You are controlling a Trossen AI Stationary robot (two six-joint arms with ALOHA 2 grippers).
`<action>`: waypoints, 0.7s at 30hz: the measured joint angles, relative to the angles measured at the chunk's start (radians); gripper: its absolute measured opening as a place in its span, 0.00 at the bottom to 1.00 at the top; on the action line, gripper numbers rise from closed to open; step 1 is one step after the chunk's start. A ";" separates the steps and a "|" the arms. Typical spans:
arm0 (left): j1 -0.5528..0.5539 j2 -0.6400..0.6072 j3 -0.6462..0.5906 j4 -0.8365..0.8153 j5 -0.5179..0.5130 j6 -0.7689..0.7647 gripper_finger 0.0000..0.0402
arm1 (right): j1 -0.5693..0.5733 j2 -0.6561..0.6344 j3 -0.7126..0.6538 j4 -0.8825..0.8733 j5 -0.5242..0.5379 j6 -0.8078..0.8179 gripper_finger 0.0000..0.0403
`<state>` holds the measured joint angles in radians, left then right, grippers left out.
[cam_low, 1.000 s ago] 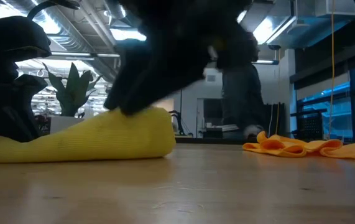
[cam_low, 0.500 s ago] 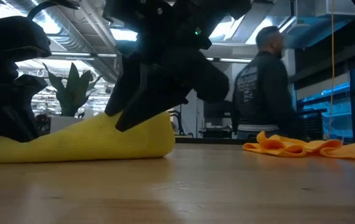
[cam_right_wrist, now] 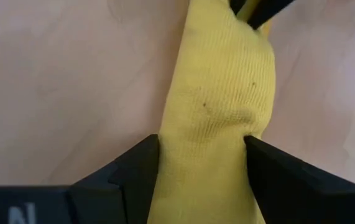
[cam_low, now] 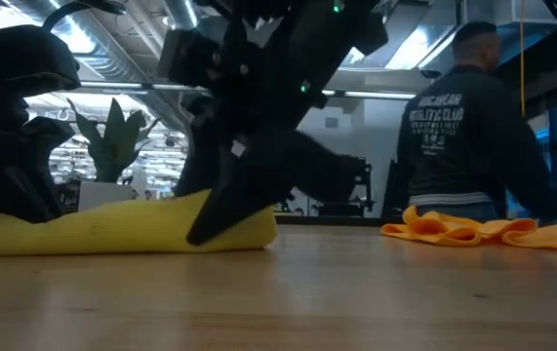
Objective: Roll microfiber towels into tight, uniform cylinder then place into a basket
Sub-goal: Stack the yellow microfiber towel on top of the blue microfiber towel in the orange bin
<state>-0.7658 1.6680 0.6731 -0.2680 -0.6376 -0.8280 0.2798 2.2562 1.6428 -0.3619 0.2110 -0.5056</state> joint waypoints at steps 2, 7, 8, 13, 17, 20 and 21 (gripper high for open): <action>0.000 0.000 0.000 0.000 0.000 0.000 0.14 | 0.000 0.010 0.000 0.000 0.027 0.002 0.57; 0.000 0.000 0.000 0.000 0.000 0.000 0.14 | -0.005 0.029 0.003 0.013 0.055 0.050 0.57; 0.000 0.000 0.000 0.000 0.000 0.000 0.14 | -0.009 0.031 0.004 0.016 0.055 0.079 0.57; 0.000 0.000 0.000 0.000 0.000 0.000 0.14 | -0.040 0.036 0.004 0.009 0.044 0.258 0.57; 0.000 0.000 0.000 0.000 0.000 0.000 0.14 | -0.071 0.036 0.005 0.000 -0.068 0.294 0.57; 0.000 0.000 0.000 0.001 0.000 0.000 0.14 | -0.088 0.037 0.004 -0.002 -0.143 0.296 0.57; 0.000 0.000 0.000 0.000 0.000 0.000 0.14 | -0.091 0.037 0.004 -0.003 -0.142 0.296 0.56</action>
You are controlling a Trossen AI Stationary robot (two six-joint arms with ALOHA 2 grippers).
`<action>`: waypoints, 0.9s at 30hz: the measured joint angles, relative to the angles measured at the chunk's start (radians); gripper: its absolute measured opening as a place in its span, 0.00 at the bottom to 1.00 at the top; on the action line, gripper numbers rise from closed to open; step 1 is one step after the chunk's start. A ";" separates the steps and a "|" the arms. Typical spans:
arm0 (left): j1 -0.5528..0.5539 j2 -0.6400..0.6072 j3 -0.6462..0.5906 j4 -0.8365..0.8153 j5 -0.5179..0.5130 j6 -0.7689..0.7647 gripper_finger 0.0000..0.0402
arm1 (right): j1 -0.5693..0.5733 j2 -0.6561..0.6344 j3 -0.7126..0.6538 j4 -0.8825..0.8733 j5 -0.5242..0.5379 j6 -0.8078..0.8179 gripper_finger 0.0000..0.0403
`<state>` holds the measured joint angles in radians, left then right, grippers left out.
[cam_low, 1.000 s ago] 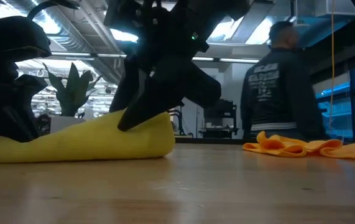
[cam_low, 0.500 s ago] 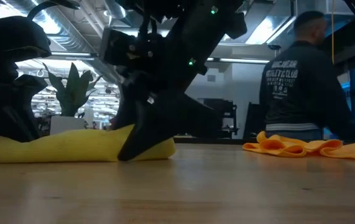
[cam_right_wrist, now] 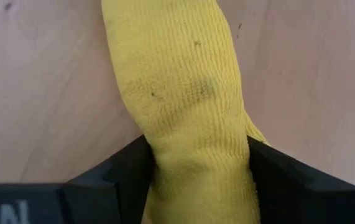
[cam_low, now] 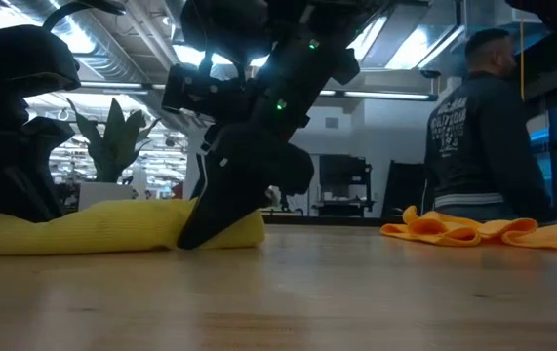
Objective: Roll microfiber towels into tight, uniform cylinder then place into a basket
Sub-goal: Stack the yellow microfiber towel on top of the blue microfiber towel in the orange bin
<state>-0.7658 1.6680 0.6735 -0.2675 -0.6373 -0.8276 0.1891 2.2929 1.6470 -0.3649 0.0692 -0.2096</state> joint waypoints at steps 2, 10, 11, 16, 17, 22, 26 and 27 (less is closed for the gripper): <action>0.000 0.000 0.000 0.000 0.000 0.000 0.14 | -0.004 0.000 0.000 -0.002 0.000 0.000 0.54; 0.000 0.000 0.000 0.000 0.000 0.000 0.14 | -0.012 0.002 -0.002 -0.017 -0.033 -0.001 0.33; 0.000 0.000 0.000 0.000 0.000 0.000 0.14 | -0.012 0.002 -0.002 -0.017 -0.033 0.000 0.30; 0.000 0.000 0.000 0.001 0.000 0.000 0.14 | -0.012 0.002 -0.002 -0.016 -0.025 0.049 0.13; 0.000 0.000 0.000 0.001 0.000 0.000 0.14 | -0.012 0.002 -0.002 -0.016 -0.025 0.061 0.11; 0.000 0.000 0.000 0.001 0.000 0.000 0.14 | -0.001 0.002 -0.003 -0.014 -0.003 0.074 0.08; 0.000 0.000 0.011 -0.007 0.000 0.001 0.14 | 0.022 -0.003 -0.003 -0.013 0.060 0.085 0.08; 0.000 0.000 0.023 -0.020 0.001 0.010 0.14 | 0.027 -0.008 -0.004 -0.015 0.067 0.097 0.08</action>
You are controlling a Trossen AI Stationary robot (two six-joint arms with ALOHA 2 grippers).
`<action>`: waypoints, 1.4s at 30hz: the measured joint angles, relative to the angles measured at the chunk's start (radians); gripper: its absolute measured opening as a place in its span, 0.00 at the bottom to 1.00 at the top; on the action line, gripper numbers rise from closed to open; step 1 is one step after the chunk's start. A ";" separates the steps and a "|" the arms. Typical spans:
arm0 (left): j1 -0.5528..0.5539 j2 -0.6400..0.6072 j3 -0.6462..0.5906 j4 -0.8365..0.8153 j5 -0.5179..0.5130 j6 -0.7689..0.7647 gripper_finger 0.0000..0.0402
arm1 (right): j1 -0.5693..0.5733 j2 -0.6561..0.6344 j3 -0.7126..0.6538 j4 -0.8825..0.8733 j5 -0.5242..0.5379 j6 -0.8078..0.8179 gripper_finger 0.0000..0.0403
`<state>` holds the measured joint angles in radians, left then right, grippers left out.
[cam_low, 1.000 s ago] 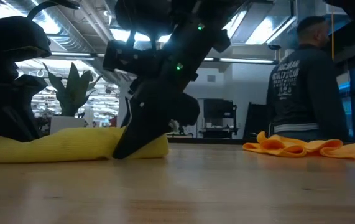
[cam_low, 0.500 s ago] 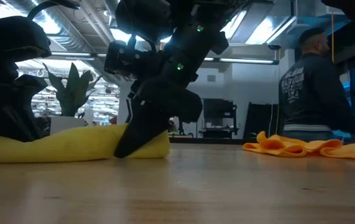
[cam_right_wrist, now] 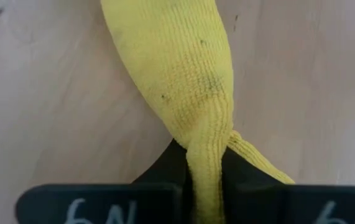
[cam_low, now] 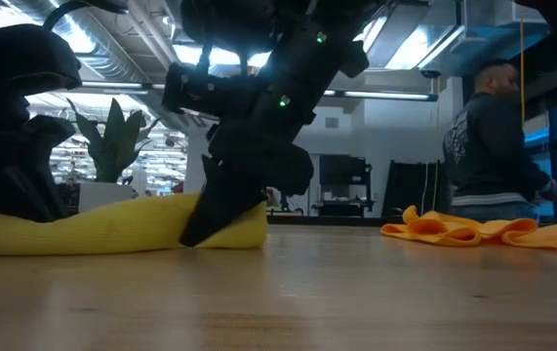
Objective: Roll microfiber towels into tight, uniform cylinder then place into a basket
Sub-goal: Stack the yellow microfiber towel on top of the blue microfiber towel in the orange bin
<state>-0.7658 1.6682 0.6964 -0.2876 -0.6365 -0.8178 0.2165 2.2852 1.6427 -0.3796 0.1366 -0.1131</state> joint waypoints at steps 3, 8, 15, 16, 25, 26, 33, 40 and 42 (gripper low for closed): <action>0.001 0.003 0.054 -0.076 0.019 0.032 0.14 | 0.011 -0.014 -0.003 -0.014 0.001 0.016 0.08; -0.003 0.004 0.192 -0.323 0.041 0.031 0.14 | 0.023 -0.038 -0.003 -0.058 0.009 0.056 0.08; -0.041 0.003 0.333 -0.576 -0.015 -0.084 0.14 | 0.039 -0.089 0.038 -0.208 0.182 0.109 0.08; -0.051 0.003 0.345 -0.591 -0.023 -0.097 0.14 | 0.045 -0.103 0.039 -0.210 0.189 0.110 0.08; -0.120 0.001 0.389 -0.622 -0.057 -0.143 0.14 | 0.146 -0.276 0.041 -0.396 0.273 0.254 0.08; -0.123 0.001 0.390 -0.622 -0.059 -0.144 0.14 | 0.159 -0.287 0.041 -0.439 0.288 0.285 0.08; -0.130 0.001 0.393 -0.614 -0.081 -0.147 0.14 | 0.287 -0.346 0.041 -0.661 0.317 0.548 0.08; -0.130 0.000 0.393 -0.597 -0.084 -0.145 0.14 | 0.452 -0.384 0.041 -0.902 0.326 0.933 0.08; -0.130 0.000 0.393 -0.572 -0.092 -0.134 0.14 | 0.501 -0.387 0.041 -0.959 0.325 1.042 0.08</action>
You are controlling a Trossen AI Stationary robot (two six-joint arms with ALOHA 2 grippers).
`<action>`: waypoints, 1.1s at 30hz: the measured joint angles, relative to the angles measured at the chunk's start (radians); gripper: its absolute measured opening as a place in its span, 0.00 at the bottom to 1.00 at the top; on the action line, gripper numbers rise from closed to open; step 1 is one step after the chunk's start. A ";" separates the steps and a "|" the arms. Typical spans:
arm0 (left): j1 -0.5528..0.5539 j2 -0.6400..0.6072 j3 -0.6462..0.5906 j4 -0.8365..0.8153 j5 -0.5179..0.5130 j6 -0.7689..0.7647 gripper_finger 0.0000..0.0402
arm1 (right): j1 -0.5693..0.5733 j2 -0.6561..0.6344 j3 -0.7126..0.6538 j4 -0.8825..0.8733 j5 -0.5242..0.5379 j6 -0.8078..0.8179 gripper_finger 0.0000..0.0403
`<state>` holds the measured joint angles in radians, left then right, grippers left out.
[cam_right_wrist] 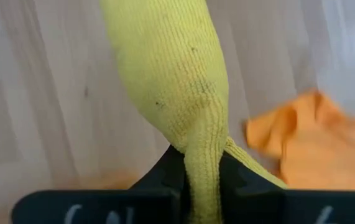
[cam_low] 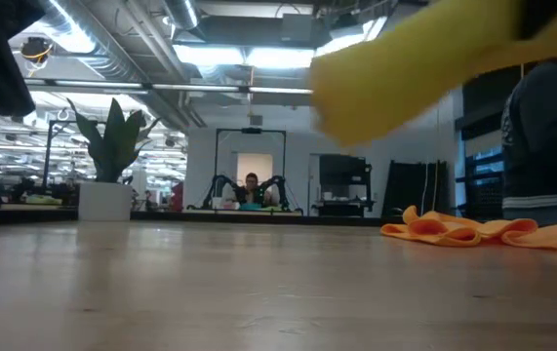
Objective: Roll microfiber towels into tight, uniform cylinder then place into a basket
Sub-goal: Stack the yellow microfiber towel on top of the blue microfiber towel in the orange bin
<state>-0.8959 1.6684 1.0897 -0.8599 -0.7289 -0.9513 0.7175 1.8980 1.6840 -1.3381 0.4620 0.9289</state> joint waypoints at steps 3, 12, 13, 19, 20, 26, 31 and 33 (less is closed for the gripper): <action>0.000 0.000 0.000 0.045 -0.021 0.047 0.14 | 0.068 -0.002 0.000 -0.056 -0.014 0.139 0.08; 0.028 -0.001 0.000 0.258 -0.024 0.244 0.14 | 0.273 -0.002 -0.007 -0.167 -0.070 0.552 0.08; 0.030 -0.001 0.000 0.287 -0.024 0.273 0.14 | 0.294 -0.002 -0.012 -0.167 -0.077 0.576 0.08; 0.030 -0.001 0.000 0.409 -0.022 0.408 0.14 | 0.405 -0.002 -0.039 -0.147 -0.185 0.680 0.08; 0.030 -0.001 0.000 0.422 -0.022 0.428 0.14 | 0.422 -0.001 -0.044 -0.134 -0.207 0.695 0.08; 0.038 -0.001 0.000 0.506 -0.020 0.546 0.14 | 0.491 -0.001 -0.114 -0.072 -0.242 0.717 0.08; 0.054 -0.002 0.001 0.556 -0.008 0.610 0.14 | 0.491 0.000 -0.208 -0.056 -0.247 0.713 0.09; 0.061 -0.002 0.001 0.565 0.001 0.621 0.14 | 0.481 0.000 -0.246 -0.038 -0.247 0.687 0.08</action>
<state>-0.8345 1.6669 1.0904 -0.2952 -0.7275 -0.3301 1.1988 1.8977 1.4382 -1.3764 0.2150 1.6164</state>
